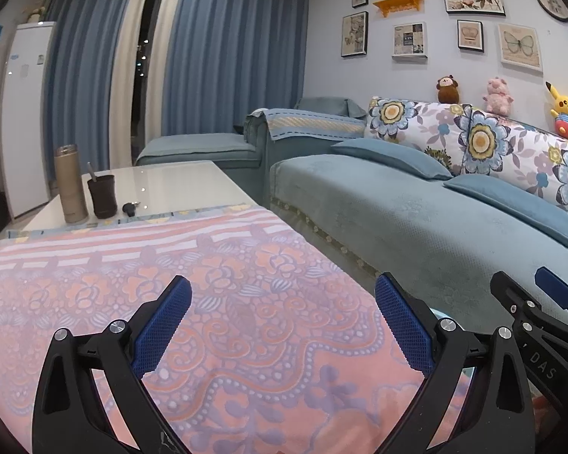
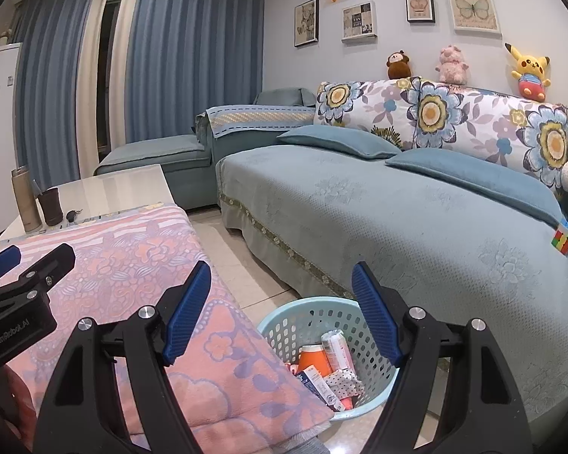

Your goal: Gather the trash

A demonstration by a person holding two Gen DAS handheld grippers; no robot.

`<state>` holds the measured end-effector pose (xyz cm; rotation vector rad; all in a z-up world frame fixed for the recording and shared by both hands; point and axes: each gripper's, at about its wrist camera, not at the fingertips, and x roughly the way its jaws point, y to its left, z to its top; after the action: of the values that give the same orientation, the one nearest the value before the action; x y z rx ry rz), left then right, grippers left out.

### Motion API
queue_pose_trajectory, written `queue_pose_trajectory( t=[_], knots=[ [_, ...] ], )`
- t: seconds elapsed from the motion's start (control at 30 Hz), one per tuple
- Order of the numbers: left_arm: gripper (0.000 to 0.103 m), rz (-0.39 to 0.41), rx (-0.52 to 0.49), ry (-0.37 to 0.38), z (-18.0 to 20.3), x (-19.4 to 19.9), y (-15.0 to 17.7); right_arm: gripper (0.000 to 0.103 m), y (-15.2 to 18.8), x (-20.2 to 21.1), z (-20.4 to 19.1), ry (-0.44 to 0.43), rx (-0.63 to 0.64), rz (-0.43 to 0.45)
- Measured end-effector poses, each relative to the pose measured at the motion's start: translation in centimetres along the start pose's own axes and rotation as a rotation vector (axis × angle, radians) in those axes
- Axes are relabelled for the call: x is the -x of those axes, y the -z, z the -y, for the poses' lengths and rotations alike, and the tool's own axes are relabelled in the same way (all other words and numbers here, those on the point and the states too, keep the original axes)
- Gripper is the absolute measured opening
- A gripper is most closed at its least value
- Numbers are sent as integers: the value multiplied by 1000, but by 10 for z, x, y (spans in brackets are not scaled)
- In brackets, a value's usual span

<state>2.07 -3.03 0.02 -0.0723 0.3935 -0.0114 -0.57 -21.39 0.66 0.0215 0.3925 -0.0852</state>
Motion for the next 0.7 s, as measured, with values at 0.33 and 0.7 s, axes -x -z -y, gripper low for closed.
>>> queue_pose_trajectory(
  t=[0.33, 0.7],
  knots=[
    [95, -9, 9, 4, -3, -2, 0, 78, 1, -2, 1, -4, -8, -13],
    [95, -22, 25, 4, -2, -3, -1, 90, 2, -7, 4, -3, -26, -33]
  ],
)
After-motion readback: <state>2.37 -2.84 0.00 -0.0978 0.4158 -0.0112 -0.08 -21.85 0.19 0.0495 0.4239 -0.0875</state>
